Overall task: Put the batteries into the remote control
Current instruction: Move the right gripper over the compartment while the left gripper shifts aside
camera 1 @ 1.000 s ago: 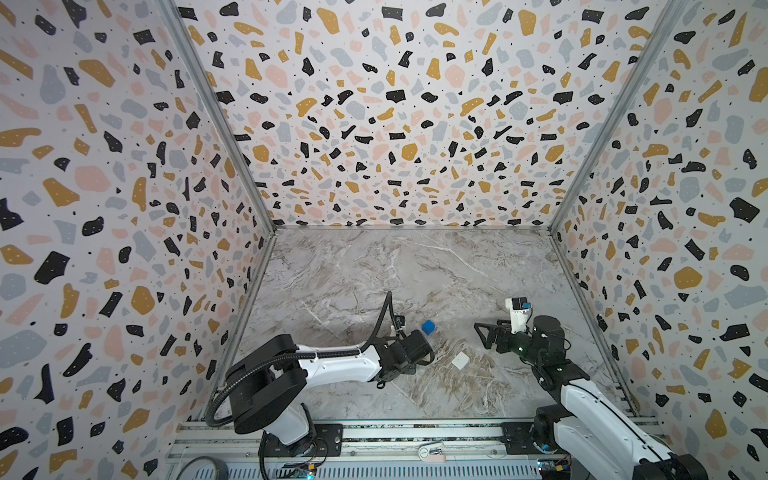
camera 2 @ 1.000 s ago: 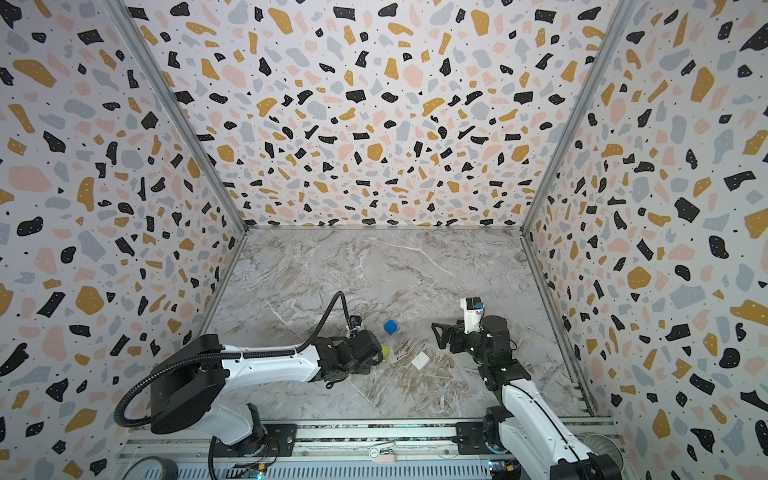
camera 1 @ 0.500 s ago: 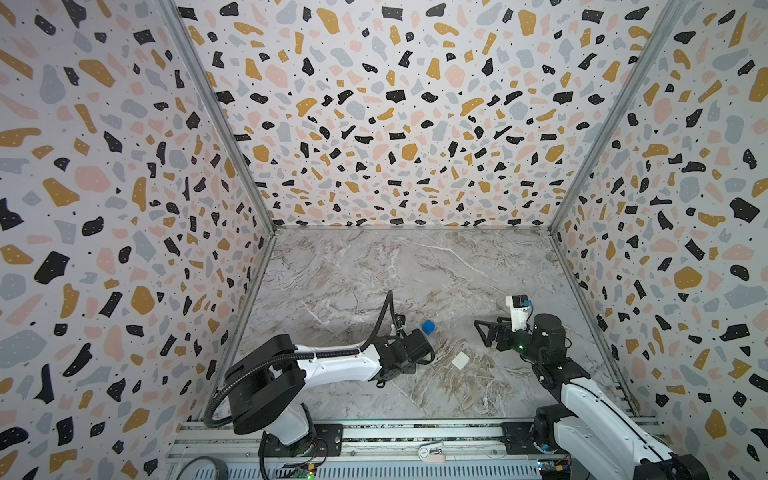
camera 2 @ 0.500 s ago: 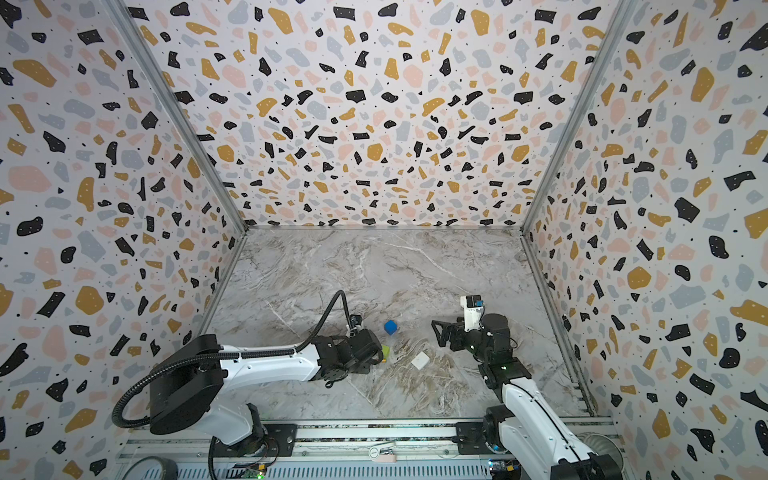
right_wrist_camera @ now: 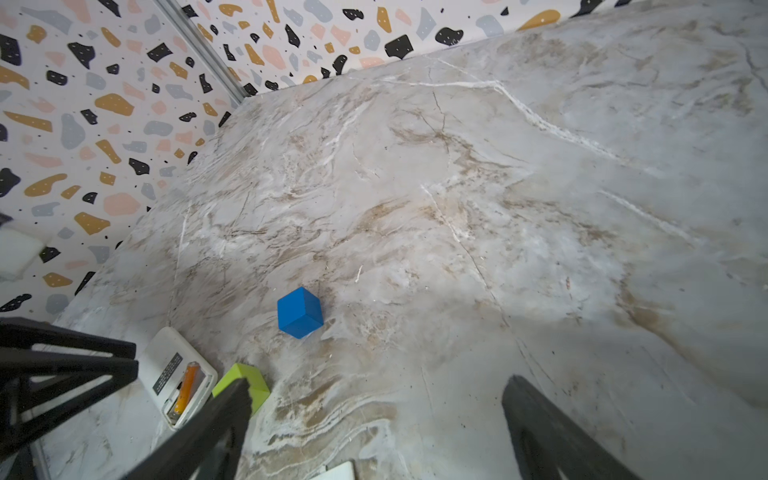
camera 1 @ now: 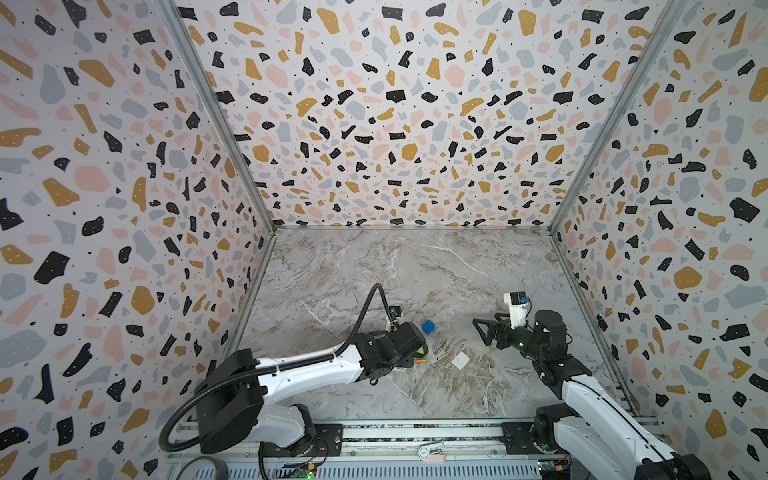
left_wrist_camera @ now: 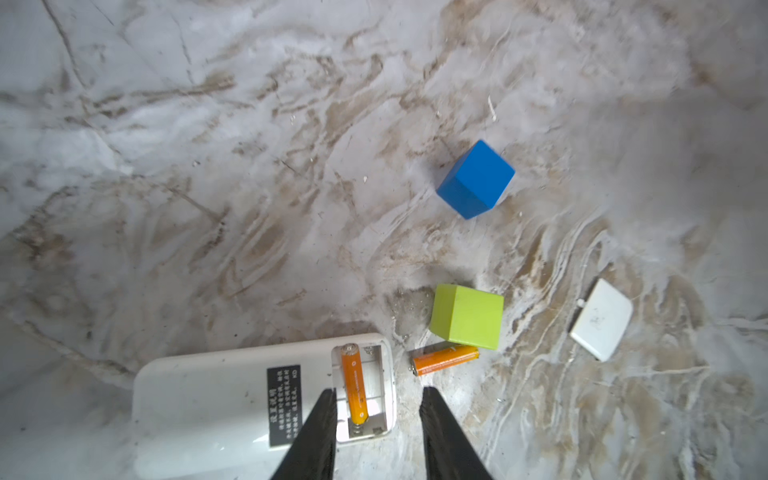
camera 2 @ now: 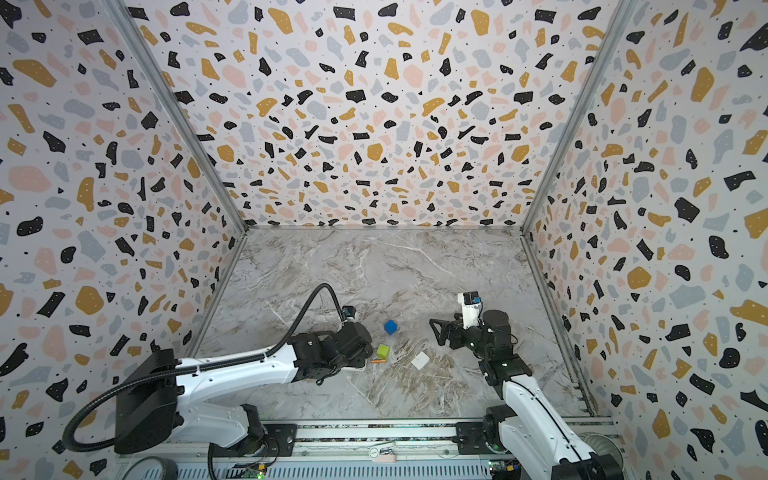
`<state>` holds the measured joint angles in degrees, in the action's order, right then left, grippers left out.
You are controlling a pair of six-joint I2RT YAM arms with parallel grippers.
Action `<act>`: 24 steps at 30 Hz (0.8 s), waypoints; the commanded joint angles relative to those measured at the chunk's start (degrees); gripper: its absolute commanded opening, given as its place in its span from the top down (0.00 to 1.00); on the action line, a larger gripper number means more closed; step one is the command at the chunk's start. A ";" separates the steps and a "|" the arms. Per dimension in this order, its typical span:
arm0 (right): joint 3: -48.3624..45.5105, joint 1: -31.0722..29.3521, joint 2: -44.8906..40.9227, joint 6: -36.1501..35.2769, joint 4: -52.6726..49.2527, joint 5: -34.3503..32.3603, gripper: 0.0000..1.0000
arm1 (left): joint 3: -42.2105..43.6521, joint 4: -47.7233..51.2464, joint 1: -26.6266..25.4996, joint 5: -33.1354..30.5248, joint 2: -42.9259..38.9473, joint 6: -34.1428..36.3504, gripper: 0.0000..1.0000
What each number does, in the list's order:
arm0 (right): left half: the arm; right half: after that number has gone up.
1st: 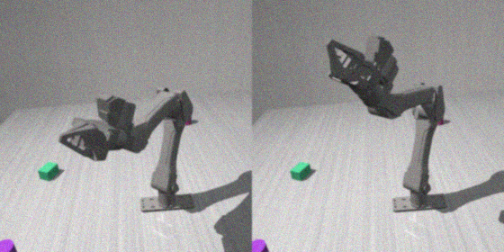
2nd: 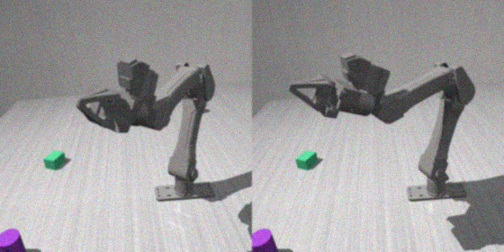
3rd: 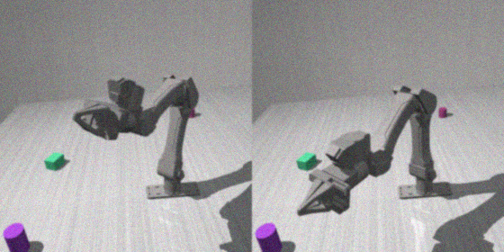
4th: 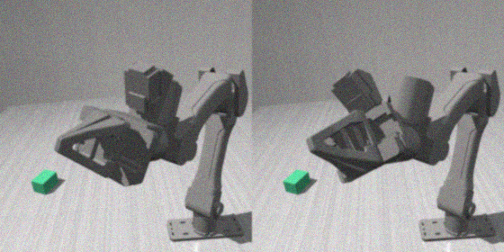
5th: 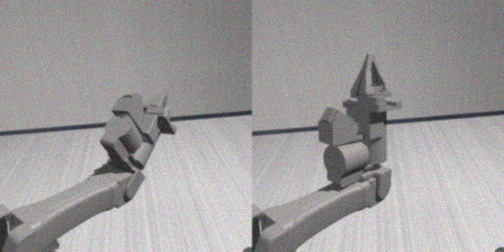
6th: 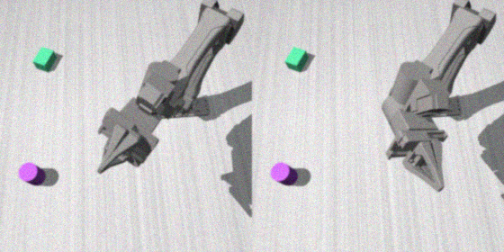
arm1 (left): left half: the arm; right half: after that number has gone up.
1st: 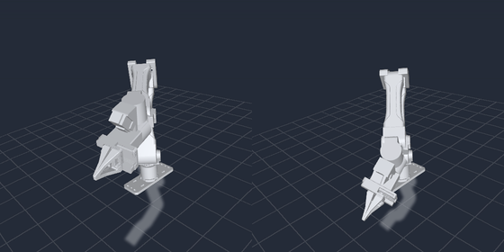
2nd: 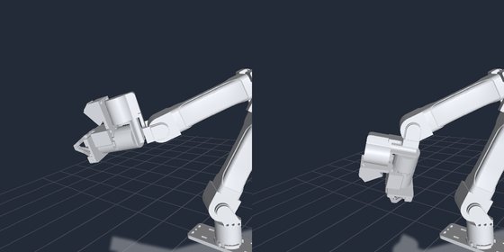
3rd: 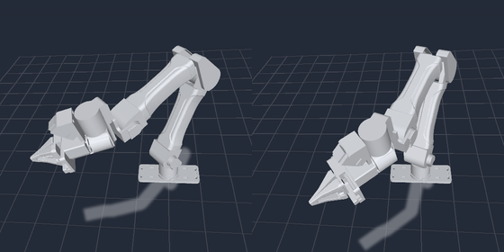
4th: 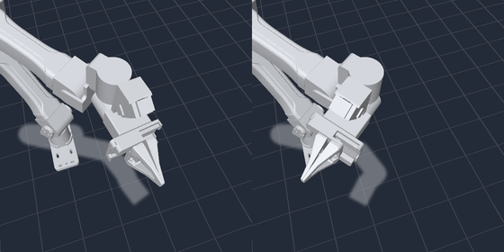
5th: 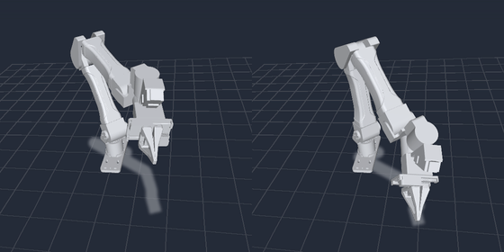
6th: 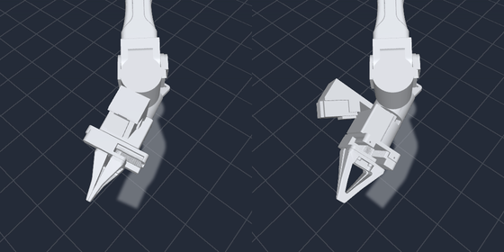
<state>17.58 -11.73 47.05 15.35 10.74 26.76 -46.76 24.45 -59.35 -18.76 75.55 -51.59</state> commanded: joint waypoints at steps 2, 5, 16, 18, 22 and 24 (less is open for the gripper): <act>5.60 -6.08 -0.34 -6.22 0.51 1.54 0.03 | 3.06 3.41 5.17 1.39 -9.31 2.81 0.62; 9.05 -12.67 1.90 -10.53 -0.57 -1.75 0.03 | 7.33 3.23 10.82 6.01 -14.80 4.01 0.62; 19.62 -30.63 16.80 -23.79 -2.19 -6.27 0.03 | 15.24 2.30 21.49 13.31 -23.44 8.92 0.60; 21.04 -31.88 19.17 -26.08 -2.51 -5.41 0.03 | 17.18 0.99 22.80 14.90 -24.26 9.04 0.60; 24.12 -33.43 23.20 -29.89 -3.99 -4.59 0.03 | 19.81 -1.27 24.21 17.00 -25.00 9.29 0.59; 25.79 -33.95 25.10 -31.91 -5.86 -3.34 0.03 | 20.38 -1.91 24.58 17.27 -25.23 9.43 0.55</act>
<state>39.88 -44.88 70.65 -11.44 8.03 21.87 -27.11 25.52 -35.44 -3.86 51.20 -43.66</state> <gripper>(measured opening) 0.971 0.430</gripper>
